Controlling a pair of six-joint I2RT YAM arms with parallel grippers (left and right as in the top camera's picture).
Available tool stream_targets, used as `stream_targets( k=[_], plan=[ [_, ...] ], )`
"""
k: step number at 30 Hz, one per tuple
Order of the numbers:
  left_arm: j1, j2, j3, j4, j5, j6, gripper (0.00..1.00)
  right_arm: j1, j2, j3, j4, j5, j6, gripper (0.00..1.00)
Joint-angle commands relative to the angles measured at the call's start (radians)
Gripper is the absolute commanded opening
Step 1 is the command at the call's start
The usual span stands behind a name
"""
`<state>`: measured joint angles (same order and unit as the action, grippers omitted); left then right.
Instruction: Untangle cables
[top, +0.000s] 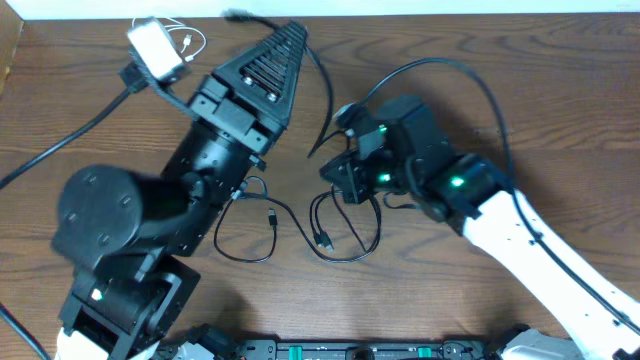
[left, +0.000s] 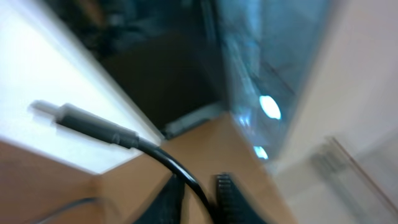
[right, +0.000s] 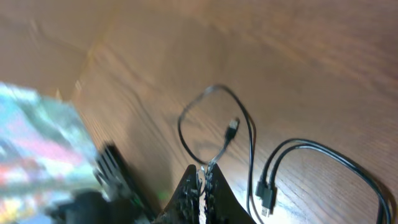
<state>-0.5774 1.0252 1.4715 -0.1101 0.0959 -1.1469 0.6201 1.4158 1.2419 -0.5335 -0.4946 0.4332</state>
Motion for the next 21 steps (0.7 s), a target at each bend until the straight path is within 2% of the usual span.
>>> stream_targets(
  k=[1, 3, 7, 10, 13, 21],
  plan=[
    [0.005, -0.002, 0.008, -0.111, -0.144, 0.162, 0.34, -0.072, -0.121, 0.067, 0.010, -0.031, 0.227, 0.01],
    [0.005, -0.001, 0.008, -0.167, -0.196, 0.229, 0.52, -0.114, -0.165, 0.069, 0.014, -0.060, 0.298, 0.01],
    [0.005, -0.001, 0.008, -0.251, -0.233, 0.351, 0.65, -0.183, -0.233, 0.069, 0.038, -0.164, 0.387, 0.01],
    [0.005, -0.001, 0.008, -0.323, -0.232, 0.390, 0.67, -0.211, -0.260, 0.069, 0.118, -0.242, 0.486, 0.01],
    [0.005, 0.000, 0.008, -0.414, -0.232, 0.391, 0.70, -0.216, -0.267, 0.069, 0.283, -0.288, 0.615, 0.01],
    [0.005, 0.000, 0.008, -0.598, -0.146, 0.433, 0.73, -0.243, -0.266, 0.069, 0.734, -0.243, 0.919, 0.01]
  ],
)
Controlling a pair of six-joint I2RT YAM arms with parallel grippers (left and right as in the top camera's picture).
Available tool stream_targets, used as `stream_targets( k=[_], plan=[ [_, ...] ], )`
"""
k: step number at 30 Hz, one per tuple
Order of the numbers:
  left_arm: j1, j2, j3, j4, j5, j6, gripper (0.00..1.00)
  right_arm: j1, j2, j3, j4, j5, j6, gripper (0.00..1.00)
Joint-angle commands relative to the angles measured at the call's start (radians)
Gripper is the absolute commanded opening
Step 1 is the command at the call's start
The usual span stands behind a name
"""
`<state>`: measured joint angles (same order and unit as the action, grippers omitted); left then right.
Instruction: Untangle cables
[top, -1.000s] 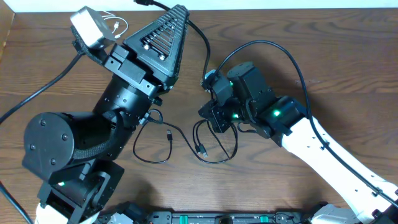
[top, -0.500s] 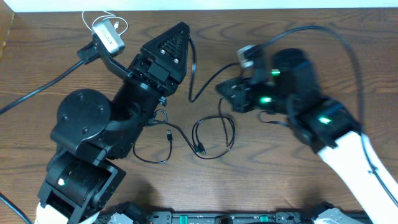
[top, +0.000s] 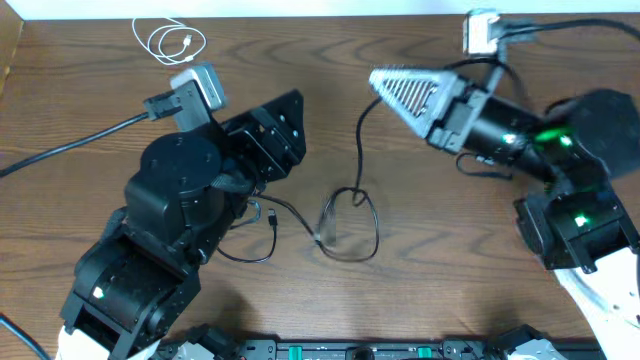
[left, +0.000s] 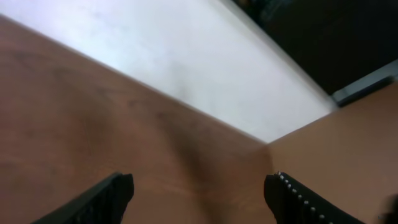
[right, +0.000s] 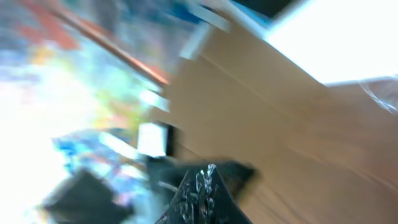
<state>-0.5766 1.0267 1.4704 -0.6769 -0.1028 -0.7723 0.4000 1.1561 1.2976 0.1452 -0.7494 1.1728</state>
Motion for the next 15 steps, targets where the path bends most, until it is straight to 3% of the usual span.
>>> stream_targets(
  k=[1, 8, 10, 15],
  plan=[
    [0.004, -0.002, 0.009, -0.047, 0.080, 0.073, 0.73, -0.030, -0.006, 0.013, 0.081, 0.026, 0.217, 0.01],
    [0.004, -0.002, 0.009, -0.077, 0.358, 0.218, 0.73, -0.054, -0.006, 0.013, 0.154, 0.113, 0.387, 0.01],
    [0.004, -0.002, 0.009, -0.065, 0.452, 0.257, 0.78, -0.054, -0.006, 0.013, 0.237, 0.129, 0.420, 0.01],
    [0.004, -0.002, 0.009, 0.025, 0.645, 0.286, 0.80, -0.054, -0.006, 0.013, 0.328, 0.157, 0.522, 0.01]
  ],
)
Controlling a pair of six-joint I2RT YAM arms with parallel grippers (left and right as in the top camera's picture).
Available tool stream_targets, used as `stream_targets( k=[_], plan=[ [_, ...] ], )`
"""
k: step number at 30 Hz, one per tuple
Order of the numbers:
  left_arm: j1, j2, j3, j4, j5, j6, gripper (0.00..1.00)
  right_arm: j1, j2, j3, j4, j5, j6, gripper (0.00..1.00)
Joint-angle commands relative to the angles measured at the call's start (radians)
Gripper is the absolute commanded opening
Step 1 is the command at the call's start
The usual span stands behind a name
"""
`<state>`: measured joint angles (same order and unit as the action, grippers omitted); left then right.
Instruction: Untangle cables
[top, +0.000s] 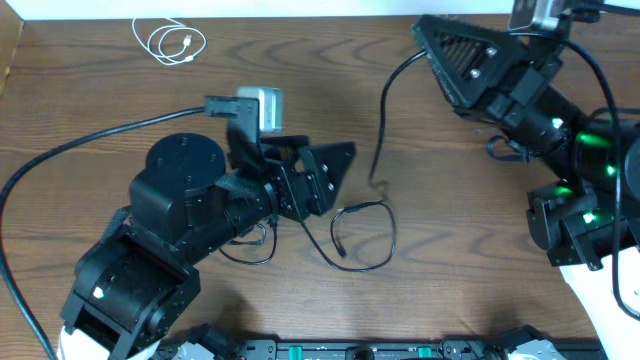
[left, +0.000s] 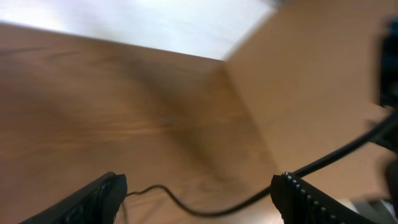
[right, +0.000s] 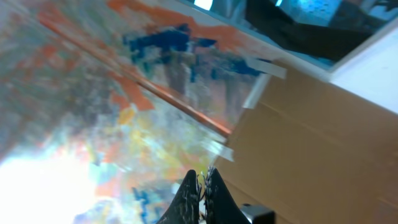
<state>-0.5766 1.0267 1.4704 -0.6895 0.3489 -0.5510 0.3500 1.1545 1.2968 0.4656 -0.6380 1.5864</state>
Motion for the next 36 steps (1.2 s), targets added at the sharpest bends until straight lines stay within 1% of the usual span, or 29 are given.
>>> stream_targets(
  k=[1, 4, 6, 9, 13, 15, 16, 17, 24, 25, 28, 30, 33, 36],
  plan=[
    [0.004, -0.002, 0.009, 0.072, 0.241, 0.073, 0.80, -0.004, -0.003, 0.014, 0.007, 0.047, 0.124, 0.01],
    [0.004, -0.003, 0.009, 0.179, 0.362, 0.073, 0.81, -0.004, -0.002, 0.014, 0.005, 0.044, 0.145, 0.01],
    [0.004, -0.003, 0.009, 0.258, 0.426, 0.072, 0.86, -0.004, -0.002, 0.014, 0.001, 0.042, 0.145, 0.01],
    [0.004, -0.003, 0.009, 0.297, 0.429, 0.072, 0.87, -0.004, -0.002, 0.014, -0.040, 0.029, 0.145, 0.01],
    [0.004, -0.002, 0.009, 0.299, 0.430, 0.073, 0.87, -0.004, -0.002, 0.014, -0.098, 0.009, 0.145, 0.01],
    [0.004, 0.000, 0.009, 0.299, 0.429, 0.108, 0.87, -0.004, 0.002, 0.014, -0.099, 0.000, 0.145, 0.01],
    [0.004, 0.002, 0.009, 0.299, 0.429, 0.153, 0.87, -0.004, 0.002, 0.014, -0.099, -0.010, 0.146, 0.01],
    [0.004, 0.005, 0.009, 0.299, 0.429, 0.163, 0.87, -0.002, 0.002, 0.014, -0.099, -0.017, 0.146, 0.02],
    [0.004, 0.051, 0.009, 0.307, 0.426, 0.161, 0.86, -0.002, 0.002, 0.014, -0.100, -0.079, 0.148, 0.02],
    [0.004, 0.056, 0.009, 0.309, 0.427, 0.158, 0.83, -0.002, 0.002, 0.014, -0.100, -0.085, 0.148, 0.01],
    [0.004, 0.063, 0.009, 0.328, 0.430, 0.145, 0.69, -0.002, 0.002, 0.014, -0.100, -0.103, 0.148, 0.01],
    [0.004, 0.062, 0.009, 0.348, 0.429, 0.138, 0.65, -0.002, 0.003, 0.014, -0.116, -0.115, 0.148, 0.01],
    [0.004, 0.056, 0.009, 0.379, 0.429, 0.127, 0.53, -0.002, 0.003, 0.014, -0.153, -0.122, 0.144, 0.02],
    [0.004, 0.054, 0.009, 0.386, 0.429, 0.127, 0.53, -0.002, 0.003, 0.014, -0.164, -0.125, 0.144, 0.01]
  ],
)
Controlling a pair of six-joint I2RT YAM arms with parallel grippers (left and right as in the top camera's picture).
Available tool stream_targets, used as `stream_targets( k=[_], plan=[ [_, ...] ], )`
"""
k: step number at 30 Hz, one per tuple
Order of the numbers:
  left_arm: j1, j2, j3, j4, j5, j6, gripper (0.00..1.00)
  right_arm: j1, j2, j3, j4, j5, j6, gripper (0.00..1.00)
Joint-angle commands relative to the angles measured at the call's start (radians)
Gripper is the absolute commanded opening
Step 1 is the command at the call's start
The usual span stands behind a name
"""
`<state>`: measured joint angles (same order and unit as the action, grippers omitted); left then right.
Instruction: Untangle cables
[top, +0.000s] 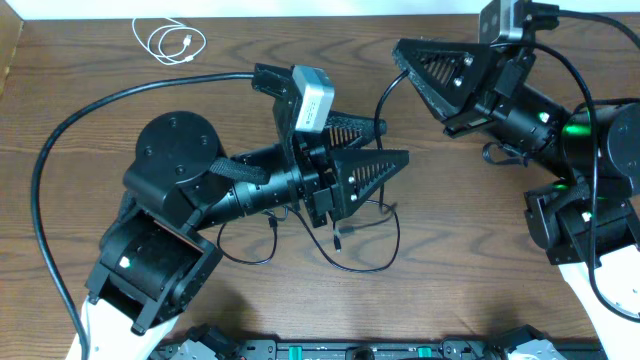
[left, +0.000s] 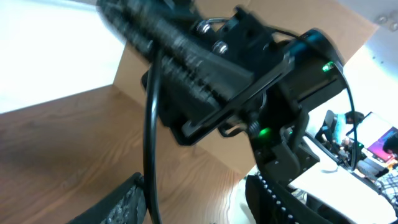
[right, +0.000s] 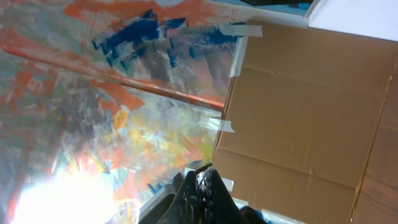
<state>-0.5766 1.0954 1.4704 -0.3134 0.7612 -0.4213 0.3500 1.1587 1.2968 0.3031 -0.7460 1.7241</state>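
Note:
A thin black cable (top: 384, 97) hangs from my right gripper (top: 401, 48), which is raised at the back right and shut on it. Its lower end lies in a loop (top: 388, 248) on the wooden table. In the right wrist view the right gripper (right: 202, 177) points up at the wall, its fingers pinched on the thin strand. My left gripper (top: 395, 142) reaches right at mid-table, open, at the hanging strand. In the left wrist view the cable (left: 149, 112) runs down just beside the left finger (left: 127, 198), inside the open left gripper (left: 199, 205).
A second black cable with a small plug (top: 272, 220) lies under the left arm. A coiled white cable (top: 170, 42) rests at the back left. The left arm's thick black camera lead (top: 60, 150) arcs over the left side of the table (top: 500, 260).
My left gripper, still open, has moved right and up from the table loop to the hanging strand. The right gripper has shifted slightly left and lower, still shut on the cable.
First my left gripper held a black cable end at the back while the right pinched a strand low on the table. Then the left stood open and empty and the right had lifted the strand. The right went higher, and the left has now come round to the hanging cable.

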Motion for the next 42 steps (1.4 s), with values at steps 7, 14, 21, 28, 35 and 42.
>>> stream_targets(
  k=[7, 14, 21, 28, 35, 42],
  plan=[
    [0.004, -0.007, 0.009, 0.009, 0.017, -0.002, 0.37, -0.002, 0.000, 0.014, -0.006, -0.024, 0.006, 0.02],
    [0.004, -0.007, 0.009, 0.009, 0.017, -0.003, 0.08, -0.002, 0.000, 0.014, -0.007, -0.024, 0.005, 0.02],
    [0.005, -0.007, 0.009, 0.005, -0.034, -0.049, 0.08, -0.018, 0.008, 0.014, -0.121, -0.024, -0.182, 0.17],
    [0.005, -0.008, 0.009, -0.079, -0.208, -0.082, 0.08, -0.103, 0.032, 0.014, -0.641, 0.066, -0.578, 0.68],
    [0.005, -0.019, 0.009, -0.159, -0.464, -0.115, 0.08, -0.145, 0.076, 0.014, -1.025, 0.333, -0.898, 0.93],
    [0.005, -0.034, 0.009, -0.157, -0.646, -0.116, 0.08, -0.145, 0.131, 0.014, -1.226, 0.603, -1.068, 0.99]
  ],
)
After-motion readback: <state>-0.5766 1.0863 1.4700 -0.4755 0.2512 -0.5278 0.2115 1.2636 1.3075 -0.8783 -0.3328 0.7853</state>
